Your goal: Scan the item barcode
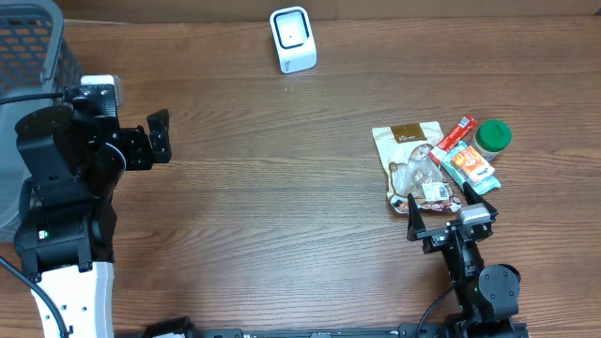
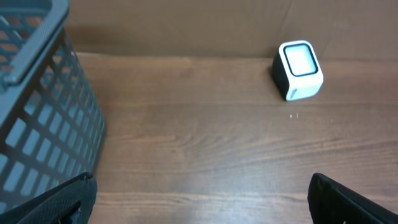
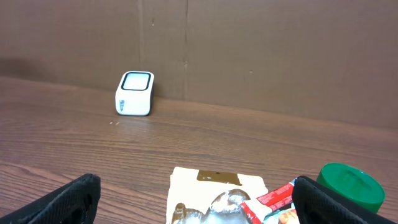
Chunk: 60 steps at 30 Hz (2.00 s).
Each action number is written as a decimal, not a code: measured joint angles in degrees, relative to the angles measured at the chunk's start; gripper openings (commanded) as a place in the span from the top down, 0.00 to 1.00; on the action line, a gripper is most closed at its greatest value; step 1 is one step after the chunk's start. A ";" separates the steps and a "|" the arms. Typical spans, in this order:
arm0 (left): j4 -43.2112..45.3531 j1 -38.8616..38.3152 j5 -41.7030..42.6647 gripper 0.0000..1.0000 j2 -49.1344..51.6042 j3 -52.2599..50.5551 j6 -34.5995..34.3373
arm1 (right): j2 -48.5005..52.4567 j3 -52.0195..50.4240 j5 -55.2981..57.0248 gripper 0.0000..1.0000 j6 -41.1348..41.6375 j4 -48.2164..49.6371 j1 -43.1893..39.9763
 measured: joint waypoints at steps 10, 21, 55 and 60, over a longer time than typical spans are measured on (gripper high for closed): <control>-8.94 -2.80 -0.02 0.00 -4.61 -0.02 0.00 | 0.00 0.00 0.00 0.00 0.02 0.02 0.00; -12.46 -10.19 0.00 0.00 -15.87 -1.22 0.00 | 0.00 0.00 0.02 0.00 0.02 -0.02 0.00; 53.64 -11.26 -5.25 0.00 -60.08 -64.19 -3.76 | 0.00 0.00 0.00 0.00 0.00 -0.02 0.00; 51.52 -11.23 -10.01 0.01 -60.11 -68.02 -7.82 | 0.00 0.00 0.02 0.00 0.00 -0.02 -0.02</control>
